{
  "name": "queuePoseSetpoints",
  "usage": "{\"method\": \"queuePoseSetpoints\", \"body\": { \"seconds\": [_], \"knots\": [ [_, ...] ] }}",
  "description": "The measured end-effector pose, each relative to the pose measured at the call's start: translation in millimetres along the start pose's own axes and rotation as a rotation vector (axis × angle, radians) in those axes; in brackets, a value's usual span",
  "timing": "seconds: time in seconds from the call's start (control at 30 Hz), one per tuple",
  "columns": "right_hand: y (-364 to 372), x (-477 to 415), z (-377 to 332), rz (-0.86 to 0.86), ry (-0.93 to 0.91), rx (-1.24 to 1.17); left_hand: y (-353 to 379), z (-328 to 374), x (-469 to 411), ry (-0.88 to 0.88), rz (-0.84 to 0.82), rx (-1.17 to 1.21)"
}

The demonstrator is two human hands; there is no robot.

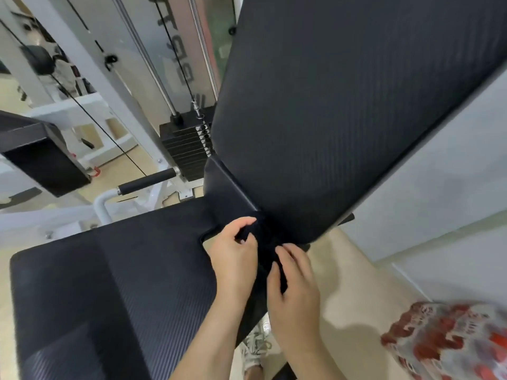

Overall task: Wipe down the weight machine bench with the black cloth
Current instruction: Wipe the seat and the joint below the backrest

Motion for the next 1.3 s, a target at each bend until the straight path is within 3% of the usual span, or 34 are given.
{"method": "queuePoseSetpoints", "body": {
  "seconds": [0.1,0.33,0.5,0.8,0.97,1.2,1.3],
  "knots": [
    [34.7,-6.8,-3.7,-0.140,-0.056,0.185,7.9,-7.2,-38.4,-0.001,-0.072,-0.104],
    [109.6,-40.9,-41.6,-0.555,0.067,0.444,-4.1,-3.3,-118.0,-0.022,0.067,-0.063],
    [145.3,-89.9,-66.6,-0.408,-0.017,0.443,-8.3,5.4,-187.0,-0.005,0.102,0.019],
    [170.9,-127.1,-81.1,-0.468,-0.113,0.523,-13.9,-15.9,-232.3,-0.117,0.130,0.139],
    [126.4,-84.7,-54.1,-0.441,-0.187,0.635,-6.1,-14.0,-172.4,-0.050,-0.009,0.208],
    [26.7,-16.0,10.3,-0.194,-0.208,0.537,30.5,-33.0,-32.7,-0.112,-0.070,0.309],
    [-10.6,-2.2,57.3,-0.126,0.110,0.361,47.3,-42.3,7.7,-0.121,-0.217,0.250]
  ]
}}
Point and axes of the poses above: each hand's wrist, its own x-axis away from the middle knuckle, its own y-axis out of the palm, z = x × y, the point moved 5 cm from there along -x, towards the middle knuckle, and after that the axes turned 1 degree about z, right-handed, at the moved point
